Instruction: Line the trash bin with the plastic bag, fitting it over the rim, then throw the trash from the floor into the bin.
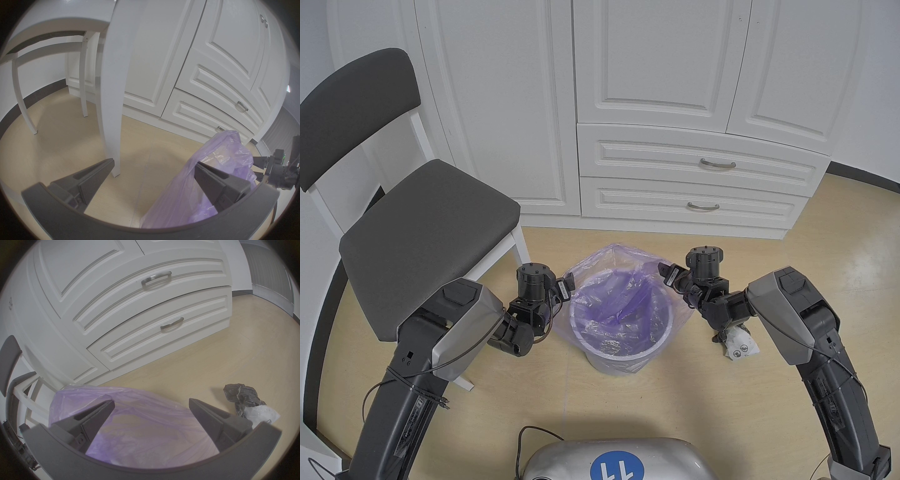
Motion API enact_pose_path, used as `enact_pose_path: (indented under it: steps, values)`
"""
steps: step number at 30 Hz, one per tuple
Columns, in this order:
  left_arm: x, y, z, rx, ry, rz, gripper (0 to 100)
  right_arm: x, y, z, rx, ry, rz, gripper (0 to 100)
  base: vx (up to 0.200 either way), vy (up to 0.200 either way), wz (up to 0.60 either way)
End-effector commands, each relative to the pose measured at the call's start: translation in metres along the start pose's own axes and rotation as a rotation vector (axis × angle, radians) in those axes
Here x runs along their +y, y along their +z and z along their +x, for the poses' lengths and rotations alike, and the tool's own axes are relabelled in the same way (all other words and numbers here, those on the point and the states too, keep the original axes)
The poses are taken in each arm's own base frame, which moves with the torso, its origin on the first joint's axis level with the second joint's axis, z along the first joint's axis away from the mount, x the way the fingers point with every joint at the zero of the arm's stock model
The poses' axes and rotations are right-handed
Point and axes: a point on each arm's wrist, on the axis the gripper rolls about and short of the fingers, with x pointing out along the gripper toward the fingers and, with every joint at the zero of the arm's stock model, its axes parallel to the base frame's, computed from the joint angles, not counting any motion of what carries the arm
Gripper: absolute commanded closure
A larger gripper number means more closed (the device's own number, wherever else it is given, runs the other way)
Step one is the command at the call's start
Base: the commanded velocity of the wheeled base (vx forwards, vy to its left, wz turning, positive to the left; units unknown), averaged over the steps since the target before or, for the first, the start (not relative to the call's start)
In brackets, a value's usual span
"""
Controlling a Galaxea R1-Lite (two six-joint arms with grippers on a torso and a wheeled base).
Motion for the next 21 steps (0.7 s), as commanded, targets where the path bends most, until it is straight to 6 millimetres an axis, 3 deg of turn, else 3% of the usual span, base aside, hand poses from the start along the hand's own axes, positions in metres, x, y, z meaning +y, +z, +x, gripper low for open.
enact_pose_path:
  steps: [1,21]
  values:
    - [0.002,-0.007,0.005,0.001,0.005,-0.002,0,-0.009,-0.01,0.009,-0.002,-0.007,0.006,0,0.0,0.0,0.0]
    - [0.021,-0.015,0.011,0.103,0.086,0.021,0,-0.035,-0.026,0.021,0.06,-0.079,-0.002,0,0.0,0.0,0.0]
